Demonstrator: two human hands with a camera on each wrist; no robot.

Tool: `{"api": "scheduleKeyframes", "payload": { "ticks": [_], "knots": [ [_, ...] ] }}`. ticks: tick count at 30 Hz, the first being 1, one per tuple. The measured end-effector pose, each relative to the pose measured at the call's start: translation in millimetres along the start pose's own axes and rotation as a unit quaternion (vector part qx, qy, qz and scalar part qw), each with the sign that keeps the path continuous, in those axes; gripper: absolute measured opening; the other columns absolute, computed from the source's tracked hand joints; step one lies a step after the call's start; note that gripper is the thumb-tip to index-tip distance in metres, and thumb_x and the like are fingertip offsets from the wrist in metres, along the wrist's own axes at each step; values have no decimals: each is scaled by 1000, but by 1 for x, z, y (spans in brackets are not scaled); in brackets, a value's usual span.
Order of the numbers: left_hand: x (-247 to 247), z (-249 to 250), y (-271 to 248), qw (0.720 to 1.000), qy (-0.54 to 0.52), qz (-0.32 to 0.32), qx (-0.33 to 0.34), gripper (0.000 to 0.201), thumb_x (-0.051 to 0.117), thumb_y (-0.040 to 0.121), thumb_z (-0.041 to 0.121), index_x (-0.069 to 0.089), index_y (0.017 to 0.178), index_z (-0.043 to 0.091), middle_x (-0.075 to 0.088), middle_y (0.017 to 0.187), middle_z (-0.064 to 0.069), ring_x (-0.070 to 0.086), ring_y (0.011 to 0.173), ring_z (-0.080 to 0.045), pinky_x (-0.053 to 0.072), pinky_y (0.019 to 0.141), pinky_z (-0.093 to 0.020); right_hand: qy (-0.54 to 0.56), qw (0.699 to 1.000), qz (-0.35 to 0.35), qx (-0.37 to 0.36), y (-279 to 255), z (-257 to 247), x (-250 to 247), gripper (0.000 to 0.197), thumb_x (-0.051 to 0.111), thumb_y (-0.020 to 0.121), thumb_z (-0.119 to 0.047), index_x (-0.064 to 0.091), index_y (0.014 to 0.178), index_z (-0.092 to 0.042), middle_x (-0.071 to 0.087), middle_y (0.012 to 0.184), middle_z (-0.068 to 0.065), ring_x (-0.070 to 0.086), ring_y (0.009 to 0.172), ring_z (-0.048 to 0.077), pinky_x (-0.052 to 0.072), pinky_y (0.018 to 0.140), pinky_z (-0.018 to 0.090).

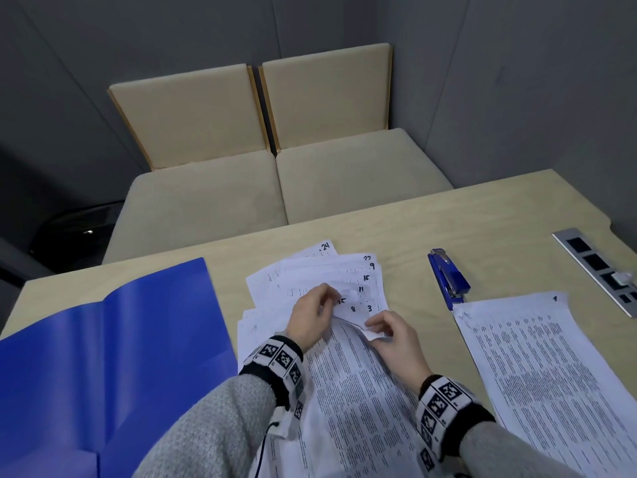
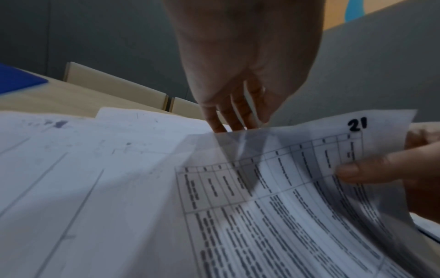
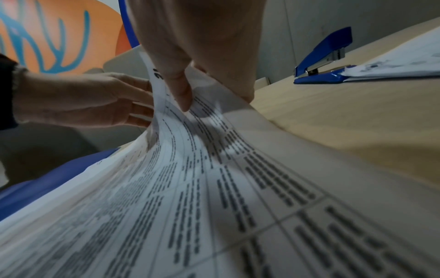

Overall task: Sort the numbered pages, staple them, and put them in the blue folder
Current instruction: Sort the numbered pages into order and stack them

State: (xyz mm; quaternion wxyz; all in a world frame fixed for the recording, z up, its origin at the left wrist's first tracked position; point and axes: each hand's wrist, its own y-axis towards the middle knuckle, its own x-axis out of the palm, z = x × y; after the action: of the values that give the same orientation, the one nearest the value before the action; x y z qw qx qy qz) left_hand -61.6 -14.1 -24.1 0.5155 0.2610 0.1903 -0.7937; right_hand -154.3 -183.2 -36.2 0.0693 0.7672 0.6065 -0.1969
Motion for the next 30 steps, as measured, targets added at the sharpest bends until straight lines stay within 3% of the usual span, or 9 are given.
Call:
{"api": "scheduleKeyframes", "payload": {
  "ticks": [5, 7, 13, 16, 18, 21, 24, 28, 30],
  "knots": [
    [-8, 0, 13, 993, 76, -79, -53, 23, 65, 83, 23, 62, 105, 17, 61, 89, 4, 59, 80, -14, 44, 71, -23, 3, 1000, -1, 13, 4, 1, 3, 19, 74, 74, -2, 64, 74, -18, 64, 90, -3, 60, 81, 4, 48, 73, 22],
    [-13, -1, 19, 988, 105, -103, -49, 18, 64, 86, 25, 66, 102, 18, 66, 79, 4, 61, 73, -12, 45, 67, -23, 23, 999, -4, 25, 6, 1, 4, 21, 74, 74, -1, 64, 73, -19, 67, 97, -3, 61, 85, 1, 47, 74, 14],
    [-24, 4, 28, 991, 53, -119, -43, 27, 64, 83, 6, 57, 108, 15, 61, 69, 9, 55, 64, -2, 40, 59, -9, 66, 997, 3, 34, 9, -5, 5, 25, 75, 75, -2, 59, 72, -20, 62, 107, -3, 60, 98, 6, 43, 73, 7],
    [-27, 5, 28, 988, 20, -132, -73, 34, 66, 79, 4, 55, 108, 17, 57, 73, 6, 54, 67, -7, 44, 67, -21, 61, 998, 11, 26, 11, -5, 6, 25, 77, 73, -3, 59, 70, -20, 61, 104, -1, 59, 95, 1, 43, 73, 7],
    [-27, 5, 28, 987, 11, -132, -86, 39, 68, 76, 5, 53, 110, 18, 56, 76, 3, 53, 68, -10, 44, 68, -24, 54, 998, 12, 24, 12, -2, 6, 23, 78, 72, -7, 60, 70, -21, 63, 96, 1, 61, 91, 8, 46, 77, 18],
    [-25, 7, 27, 986, 18, -137, -90, 45, 73, 74, 8, 53, 113, 18, 56, 77, 3, 53, 69, -11, 43, 63, -20, 40, 999, -2, 27, 13, 0, 6, 17, 77, 73, -10, 62, 72, -17, 65, 87, 1, 61, 85, 13, 48, 76, 26],
    [-20, 8, 24, 985, 57, -139, -81, 49, 74, 74, 13, 54, 119, 17, 56, 79, 4, 52, 71, -11, 39, 59, -15, 36, 999, -4, 40, 12, 0, 8, 21, 78, 73, -12, 60, 83, -19, 67, 81, -1, 62, 80, 14, 47, 70, 22],
    [-13, 7, 14, 982, 124, -128, -56, 53, 69, 78, 16, 53, 129, 17, 64, 104, -5, 59, 96, -17, 45, 80, -22, 36, 998, -2, 55, 11, 2, 10, 56, 78, 73, -11, 45, 113, -32, 66, 82, 0, 63, 80, 12, 46, 71, 22],
    [-10, 6, 10, 984, 137, -106, -32, 55, 65, 79, 14, 52, 132, 15, 67, 105, -5, 60, 98, -17, 44, 81, -22, 28, 999, -6, 46, 10, 1, 11, 42, 78, 73, -10, 56, 105, -26, 66, 83, -1, 62, 80, 12, 46, 70, 21]
  ]
}}
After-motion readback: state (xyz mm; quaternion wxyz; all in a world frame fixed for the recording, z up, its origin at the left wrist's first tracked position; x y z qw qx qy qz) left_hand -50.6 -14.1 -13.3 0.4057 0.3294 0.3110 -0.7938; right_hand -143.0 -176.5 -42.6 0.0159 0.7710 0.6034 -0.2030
